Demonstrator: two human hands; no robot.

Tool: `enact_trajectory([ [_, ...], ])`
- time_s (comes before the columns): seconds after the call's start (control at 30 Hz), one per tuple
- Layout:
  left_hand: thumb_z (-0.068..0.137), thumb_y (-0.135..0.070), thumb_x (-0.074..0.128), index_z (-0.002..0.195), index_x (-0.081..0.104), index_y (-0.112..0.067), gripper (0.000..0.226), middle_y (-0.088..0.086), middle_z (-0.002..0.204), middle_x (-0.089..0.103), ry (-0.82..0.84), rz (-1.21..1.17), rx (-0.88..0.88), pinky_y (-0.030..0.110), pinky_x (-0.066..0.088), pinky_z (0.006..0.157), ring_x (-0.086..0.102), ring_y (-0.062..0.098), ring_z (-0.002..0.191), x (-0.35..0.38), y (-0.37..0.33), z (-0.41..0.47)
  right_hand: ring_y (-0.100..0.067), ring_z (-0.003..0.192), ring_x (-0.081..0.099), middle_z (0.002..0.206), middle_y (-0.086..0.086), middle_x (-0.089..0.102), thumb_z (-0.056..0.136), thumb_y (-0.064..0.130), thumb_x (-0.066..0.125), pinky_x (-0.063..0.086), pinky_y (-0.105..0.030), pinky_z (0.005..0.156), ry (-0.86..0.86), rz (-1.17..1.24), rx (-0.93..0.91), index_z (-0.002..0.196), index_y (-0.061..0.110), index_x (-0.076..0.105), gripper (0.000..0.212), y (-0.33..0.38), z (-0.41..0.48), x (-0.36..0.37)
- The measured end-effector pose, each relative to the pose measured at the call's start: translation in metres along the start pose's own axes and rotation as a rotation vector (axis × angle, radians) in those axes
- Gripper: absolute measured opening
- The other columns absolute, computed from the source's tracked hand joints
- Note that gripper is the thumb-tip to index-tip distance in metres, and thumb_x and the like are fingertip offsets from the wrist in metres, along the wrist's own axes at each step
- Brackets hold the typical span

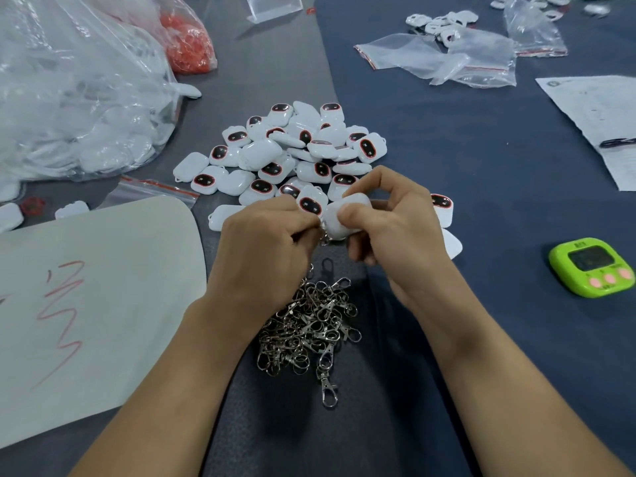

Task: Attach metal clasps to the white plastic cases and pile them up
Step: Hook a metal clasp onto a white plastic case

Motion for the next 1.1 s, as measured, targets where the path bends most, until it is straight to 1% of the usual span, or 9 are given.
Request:
enact_trajectory([
  [0.13, 0.075, -0.016, 0.075, 0.084, 0.08, -0.035, 0.021, -0.014, 0.076, 0.073, -0.035, -0.433, -0.395, 0.013, 0.044, 0.061, 0.061, 0.0, 0.065, 0.01, 0.026, -0.003, -0.017, 0.038, 0.049, 0.059, -0.008, 0.065, 0.09, -0.004, 0.062, 0.029, -0.02, 0.036, 0.013, 0.24, 0.175, 0.086, 0.011, 0.059, 0.016, -0.006, 0.0, 0.0],
  [0.23, 0.071, -0.028, 0.075, 0.089, 0.081, -0.031, 0.019, -0.011, 0.084, 0.078, 0.045, -0.702, -0.538, 0.019, 0.053, 0.07, 0.069, 0.003, 0.077, 0.027, 0.03, -0.007, -0.015, 0.038, 0.048, 0.061, -0.009, 0.065, 0.091, -0.004, 0.06, 0.029, -0.021, 0.038, 0.029, 0.313, 0.232, 0.087, 0.009, 0.06, 0.013, -0.009, -0.001, 0.001],
  [0.33, 0.071, -0.026, 0.08, 0.078, 0.08, -0.033, 0.01, -0.01, 0.074, 0.076, 0.021, -0.72, -0.517, 0.016, 0.05, 0.066, 0.064, 0.001, 0.068, 0.027, 0.03, -0.006, -0.015, 0.039, 0.048, 0.061, -0.009, 0.063, 0.091, -0.003, 0.059, 0.029, -0.022, 0.037, 0.033, 0.351, 0.268, 0.085, 0.009, 0.06, 0.013, -0.011, 0.0, 0.0],
  [0.47, 0.077, -0.02, 0.079, 0.076, 0.078, -0.04, 0.02, -0.018, 0.073, 0.074, -0.024, -0.664, -0.441, 0.011, 0.047, 0.066, 0.063, -0.005, 0.068, 0.02, 0.027, -0.002, -0.015, 0.039, 0.047, 0.062, -0.009, 0.062, 0.09, -0.002, 0.059, 0.029, -0.022, 0.037, 0.043, 0.365, 0.279, 0.086, 0.009, 0.061, 0.013, -0.012, 0.001, -0.001],
  [0.57, 0.082, -0.023, 0.076, 0.082, 0.079, -0.031, 0.009, -0.009, 0.075, 0.071, -0.01, -0.474, -0.306, 0.02, 0.047, 0.065, 0.063, 0.006, 0.069, 0.017, 0.017, -0.001, -0.015, 0.037, 0.044, 0.059, -0.006, 0.061, 0.087, -0.003, 0.06, 0.026, -0.02, 0.037, 0.014, 0.335, 0.244, 0.082, 0.011, 0.061, 0.015, -0.011, 0.002, -0.004],
  [0.77, 0.085, -0.024, 0.073, 0.09, 0.082, -0.018, 0.012, -0.015, 0.072, 0.065, 0.06, -0.141, -0.07, 0.035, 0.044, 0.081, 0.053, 0.006, 0.073, 0.012, 0.003, 0.0, -0.021, 0.043, 0.043, 0.058, -0.011, 0.061, 0.076, 0.005, 0.067, 0.037, -0.028, 0.045, -0.032, -0.037, -0.144, 0.075, 0.021, 0.06, 0.017, 0.012, 0.0, -0.004],
  [0.9, 0.086, -0.021, 0.071, 0.087, 0.08, -0.019, 0.009, -0.022, 0.069, 0.047, 0.061, -0.018, 0.078, 0.035, 0.041, 0.078, 0.04, 0.001, 0.067, 0.007, -0.004, -0.001, -0.029, 0.049, 0.044, 0.059, -0.011, 0.06, 0.081, 0.009, 0.068, 0.039, -0.034, 0.046, -0.01, -0.264, -0.32, 0.082, 0.024, 0.061, 0.016, 0.023, -0.009, 0.005],
  [1.0, 0.08, -0.026, 0.08, 0.08, 0.079, -0.031, 0.005, -0.019, 0.061, 0.057, -0.014, -0.215, -0.144, 0.021, 0.044, 0.067, 0.05, 0.004, 0.063, 0.003, 0.011, -0.001, -0.018, 0.038, 0.044, 0.057, -0.012, 0.061, 0.081, 0.0, 0.064, 0.034, -0.021, 0.04, -0.014, 0.116, -0.085, 0.078, 0.019, 0.063, 0.019, 0.01, 0.0, 0.0],
  [1.1, 0.074, -0.016, 0.087, 0.076, 0.076, -0.039, 0.025, -0.023, 0.058, 0.06, -0.025, -0.42, -0.324, 0.012, 0.038, 0.053, 0.05, -0.001, 0.055, 0.01, 0.026, -0.003, -0.014, 0.036, 0.043, 0.056, -0.004, 0.059, 0.085, -0.002, 0.062, 0.026, -0.018, 0.039, -0.032, 0.249, 0.151, 0.079, 0.015, 0.064, 0.018, -0.009, 0.004, -0.004],
])
Point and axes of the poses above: each hand's wrist, its own z-axis towards the middle knuckle, its own x-axis out of the palm, y = z × x, the point moved 8 cm from there along z, towards the middle knuckle
